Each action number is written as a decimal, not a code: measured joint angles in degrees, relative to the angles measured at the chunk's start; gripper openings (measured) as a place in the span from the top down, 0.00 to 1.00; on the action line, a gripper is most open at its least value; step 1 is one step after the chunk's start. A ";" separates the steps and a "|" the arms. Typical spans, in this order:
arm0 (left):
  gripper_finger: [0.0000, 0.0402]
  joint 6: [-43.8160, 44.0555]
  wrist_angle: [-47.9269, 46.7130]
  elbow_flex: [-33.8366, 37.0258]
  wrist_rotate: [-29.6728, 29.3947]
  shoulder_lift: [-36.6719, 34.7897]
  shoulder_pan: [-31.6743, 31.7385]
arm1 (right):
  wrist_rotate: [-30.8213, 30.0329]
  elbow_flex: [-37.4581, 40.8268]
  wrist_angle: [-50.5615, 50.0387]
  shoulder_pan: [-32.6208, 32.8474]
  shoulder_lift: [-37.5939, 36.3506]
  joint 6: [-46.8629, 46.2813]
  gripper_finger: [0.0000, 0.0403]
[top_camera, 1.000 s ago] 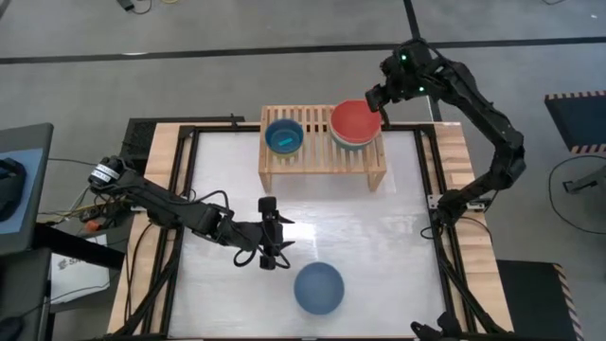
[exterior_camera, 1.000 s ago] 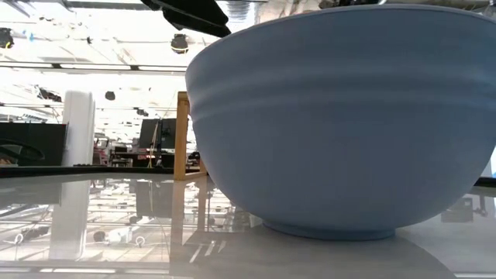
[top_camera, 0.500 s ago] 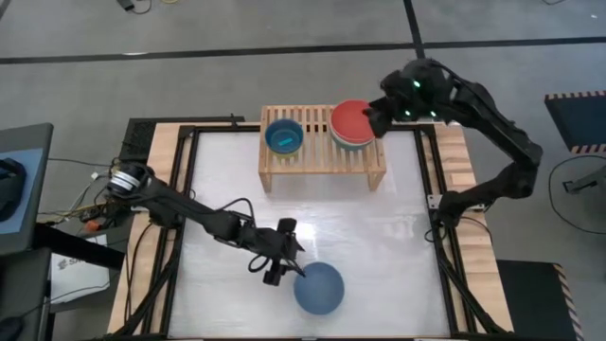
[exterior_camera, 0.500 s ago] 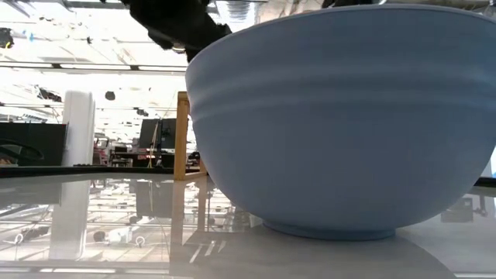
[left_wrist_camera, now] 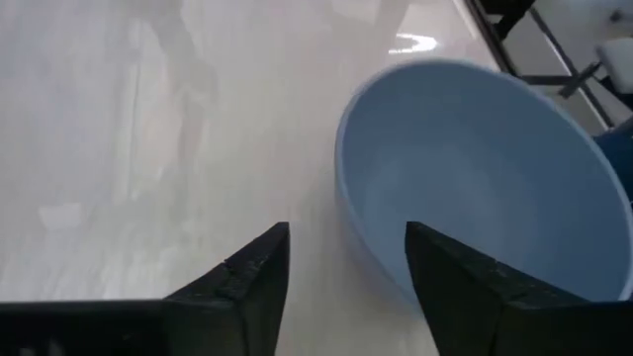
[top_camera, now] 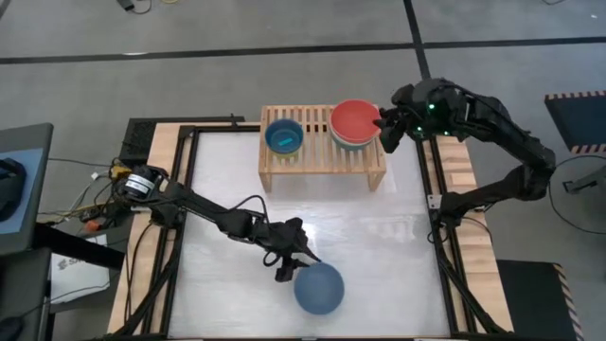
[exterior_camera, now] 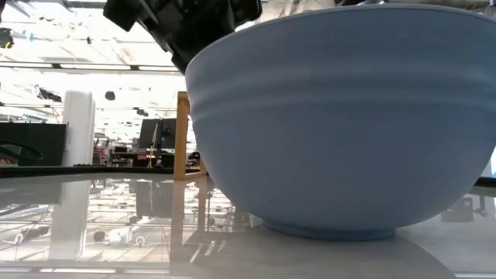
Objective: Place and stack bowls onto a shelf
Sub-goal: Stack the blue bowl on top of the orange bowls on the shelf
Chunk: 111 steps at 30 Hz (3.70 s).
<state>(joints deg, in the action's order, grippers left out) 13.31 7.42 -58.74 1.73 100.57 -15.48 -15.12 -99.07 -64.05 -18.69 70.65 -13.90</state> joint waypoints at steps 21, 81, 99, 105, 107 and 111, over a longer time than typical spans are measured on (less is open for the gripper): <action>0.60 4.58 2.17 -1.37 3.41 7.62 -0.09 | -0.03 0.03 0.26 1.05 1.77 -1.16 0.58; 1.00 -5.42 -33.93 -28.89 -66.48 6.95 -5.21 | -34.60 32.24 29.34 42.77 14.94 -11.16 0.69; 0.70 -6.51 -39.78 -33.81 -63.38 6.57 -5.71 | -30.78 24.62 10.23 32.55 10.89 -14.63 0.94; 0.61 5.40 -55.47 -33.68 -62.13 5.27 -5.36 | -31.18 16.73 7.85 24.38 4.47 -7.62 0.94; 0.59 8.65 -58.59 -33.73 -61.95 5.29 -5.56 | -30.82 13.56 7.76 20.40 2.53 -4.82 0.94; 0.59 11.19 -60.26 -33.09 -62.19 5.25 -6.65 | -26.55 8.53 11.54 10.88 1.03 0.40 0.94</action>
<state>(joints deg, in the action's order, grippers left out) 24.50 -52.84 -91.83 -60.47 105.82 -22.13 -41.67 -90.54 -52.51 -7.81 71.69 -13.49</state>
